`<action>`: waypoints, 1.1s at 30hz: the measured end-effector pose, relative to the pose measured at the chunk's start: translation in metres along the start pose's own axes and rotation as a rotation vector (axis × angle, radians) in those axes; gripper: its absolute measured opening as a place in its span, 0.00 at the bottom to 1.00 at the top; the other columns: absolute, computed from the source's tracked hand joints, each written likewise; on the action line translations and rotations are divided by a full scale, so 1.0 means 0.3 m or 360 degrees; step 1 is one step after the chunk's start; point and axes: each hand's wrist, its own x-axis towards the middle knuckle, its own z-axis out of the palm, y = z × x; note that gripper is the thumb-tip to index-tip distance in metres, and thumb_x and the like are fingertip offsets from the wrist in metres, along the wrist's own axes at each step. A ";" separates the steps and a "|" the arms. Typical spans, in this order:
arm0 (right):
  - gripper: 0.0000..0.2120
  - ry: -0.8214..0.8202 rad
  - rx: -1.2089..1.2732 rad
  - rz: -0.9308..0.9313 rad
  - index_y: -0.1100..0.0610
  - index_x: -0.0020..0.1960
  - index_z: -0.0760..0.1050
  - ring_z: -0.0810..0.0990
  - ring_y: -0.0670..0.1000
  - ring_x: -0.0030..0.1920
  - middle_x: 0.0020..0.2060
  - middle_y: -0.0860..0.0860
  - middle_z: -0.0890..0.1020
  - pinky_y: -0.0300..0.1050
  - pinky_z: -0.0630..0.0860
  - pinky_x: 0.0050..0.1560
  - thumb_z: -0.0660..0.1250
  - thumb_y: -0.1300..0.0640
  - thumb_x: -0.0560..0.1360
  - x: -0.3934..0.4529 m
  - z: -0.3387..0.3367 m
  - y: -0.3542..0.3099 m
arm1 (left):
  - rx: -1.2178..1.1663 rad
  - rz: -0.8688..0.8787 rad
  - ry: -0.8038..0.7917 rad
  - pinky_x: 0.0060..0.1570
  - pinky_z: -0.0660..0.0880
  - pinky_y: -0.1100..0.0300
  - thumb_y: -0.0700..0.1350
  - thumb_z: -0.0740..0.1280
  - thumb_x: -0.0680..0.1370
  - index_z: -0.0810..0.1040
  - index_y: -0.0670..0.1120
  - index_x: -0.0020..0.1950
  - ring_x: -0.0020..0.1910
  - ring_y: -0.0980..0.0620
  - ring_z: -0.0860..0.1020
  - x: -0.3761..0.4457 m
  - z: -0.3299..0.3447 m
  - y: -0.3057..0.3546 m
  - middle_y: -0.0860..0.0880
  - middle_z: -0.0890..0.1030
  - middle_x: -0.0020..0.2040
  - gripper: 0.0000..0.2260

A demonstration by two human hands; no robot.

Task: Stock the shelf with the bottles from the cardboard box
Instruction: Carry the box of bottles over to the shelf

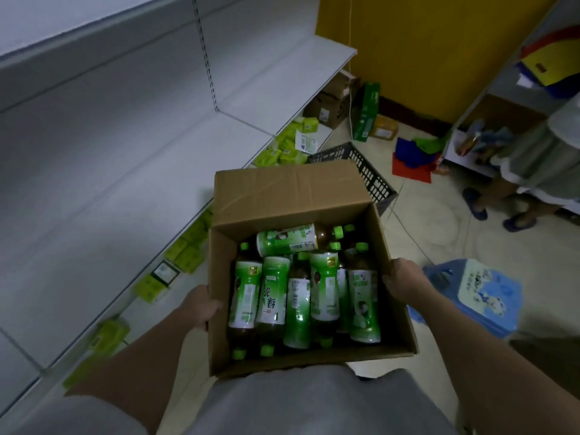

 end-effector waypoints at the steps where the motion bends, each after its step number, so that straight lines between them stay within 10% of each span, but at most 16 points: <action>1: 0.13 -0.0027 -0.0010 -0.0007 0.65 0.56 0.75 0.79 0.64 0.54 0.55 0.63 0.80 0.47 0.73 0.46 0.62 0.57 0.76 0.036 -0.013 -0.024 | -0.0004 -0.0029 -0.0014 0.20 0.73 0.63 0.37 0.66 0.74 0.77 0.45 0.35 0.29 0.48 0.79 0.024 -0.008 0.013 0.44 0.80 0.34 0.09; 9: 0.15 -0.0241 -0.0152 -0.0241 0.66 0.57 0.75 0.80 0.62 0.55 0.55 0.63 0.80 0.50 0.77 0.53 0.59 0.56 0.78 0.349 -0.100 -0.207 | -0.0162 -0.0264 0.0012 0.21 0.74 0.60 0.39 0.68 0.72 0.78 0.40 0.37 0.31 0.43 0.80 0.134 -0.035 0.070 0.40 0.79 0.34 0.04; 13: 0.15 -0.0413 -0.0247 -0.0445 0.63 0.59 0.76 0.80 0.60 0.56 0.56 0.61 0.81 0.49 0.77 0.56 0.59 0.56 0.79 0.549 -0.127 -0.313 | -0.0167 -0.0406 0.0092 0.37 0.77 0.56 0.42 0.69 0.73 0.81 0.37 0.47 0.43 0.39 0.82 0.169 -0.022 0.079 0.35 0.83 0.45 0.09; 18: 0.11 -0.0603 -0.0274 -0.0799 0.67 0.51 0.78 0.82 0.62 0.48 0.47 0.63 0.82 0.54 0.80 0.48 0.61 0.60 0.78 0.896 -0.156 -0.465 | -0.0513 -0.0625 0.0379 0.25 0.79 0.55 0.37 0.67 0.73 0.79 0.35 0.48 0.35 0.40 0.83 0.255 0.038 0.160 0.35 0.82 0.41 0.06; 22: 0.11 -0.0639 -0.0402 -0.1139 0.66 0.40 0.72 0.81 0.65 0.43 0.37 0.62 0.78 0.48 0.70 0.37 0.61 0.61 0.79 1.167 -0.157 -0.558 | -0.0719 -0.0759 0.0582 0.35 0.80 0.52 0.36 0.65 0.72 0.80 0.33 0.46 0.39 0.37 0.83 0.293 0.210 0.249 0.34 0.83 0.40 0.07; 33: 0.11 -0.0994 -0.0668 -0.1003 0.68 0.42 0.75 0.82 0.64 0.44 0.42 0.65 0.82 0.53 0.78 0.43 0.61 0.62 0.78 1.344 -0.074 -0.364 | -0.0803 -0.1063 0.0212 0.22 0.70 0.66 0.39 0.67 0.73 0.80 0.39 0.46 0.31 0.50 0.79 0.328 0.585 0.311 0.45 0.80 0.35 0.06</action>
